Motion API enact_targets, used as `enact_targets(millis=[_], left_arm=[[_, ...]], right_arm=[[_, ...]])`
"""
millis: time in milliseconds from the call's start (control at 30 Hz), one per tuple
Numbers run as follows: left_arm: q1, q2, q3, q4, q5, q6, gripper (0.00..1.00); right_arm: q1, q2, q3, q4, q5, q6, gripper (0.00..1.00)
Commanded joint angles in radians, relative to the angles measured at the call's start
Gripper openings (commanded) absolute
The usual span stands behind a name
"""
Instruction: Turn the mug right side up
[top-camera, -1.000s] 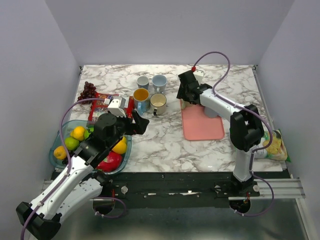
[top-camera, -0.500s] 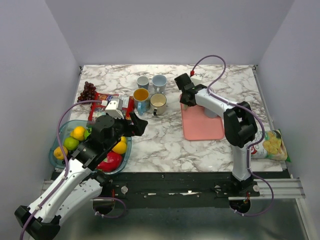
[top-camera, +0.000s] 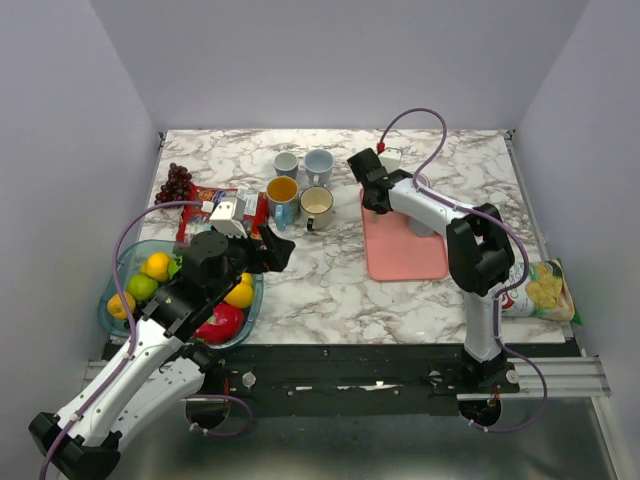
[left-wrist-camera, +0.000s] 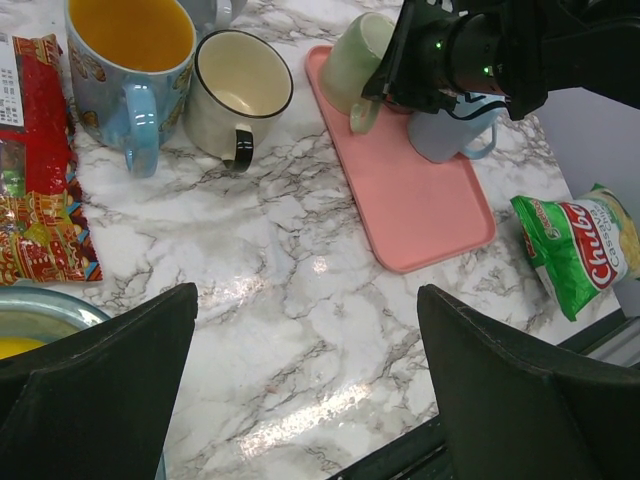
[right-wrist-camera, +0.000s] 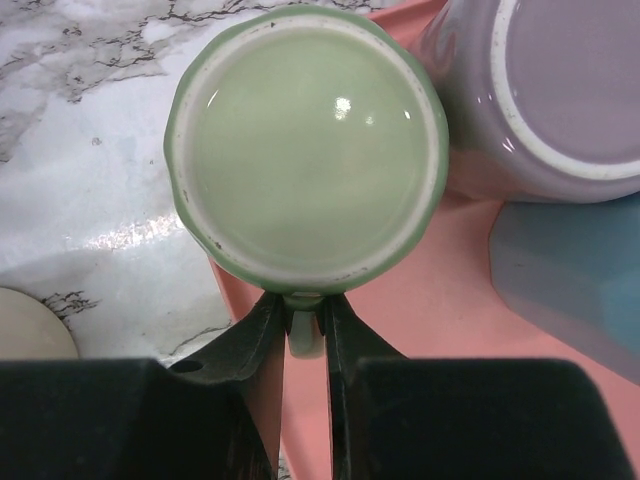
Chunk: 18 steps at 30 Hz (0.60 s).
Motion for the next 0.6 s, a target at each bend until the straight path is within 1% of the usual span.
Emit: enact_targets(millis=[0,133,167,333,367,400,533,567], left_arm=[[-0.006,-0.007,-0.019,0.024,0.009,-0.012,0.99],[-0.006,0.001,-0.02,0.024,0.01,-0.012,0.99],[-0.006,0.005,-0.022,0.024,0.012,-0.012,0.99],[-0.006,0.025,-0.006,0.016,0.007,0.01,0.99],[-0.006,0.03,-0.005,0.015,0.007,0.011,0.99],[-0.006,0.04,0.0,0.015,0.009,0.014,0.99],[-0.006,0.077,0.004,0.02,0.048,0.002,0.99],[-0.006,0.086,0.0,0.026,0.084,-0.007,0.99]], right_arm=[[0.003,-0.015,-0.067,0.03,0.012,-0.058,0.01],[0.003,-0.084,-0.151,0.106,-0.059,-0.082,0.01],[0.005,-0.125,-0.165,0.118,-0.079,-0.088,0.01],[0.003,-0.271,-0.265,0.19,-0.263,-0.095,0.01],[0.003,-0.296,-0.308,0.199,-0.289,-0.089,0.01],[0.003,-0.354,-0.328,0.219,-0.342,-0.085,0.01],[0.003,-0.488,-0.434,0.271,-0.429,-0.048,0.01],[0.003,-0.512,-0.454,0.285,-0.441,-0.031,0.01]])
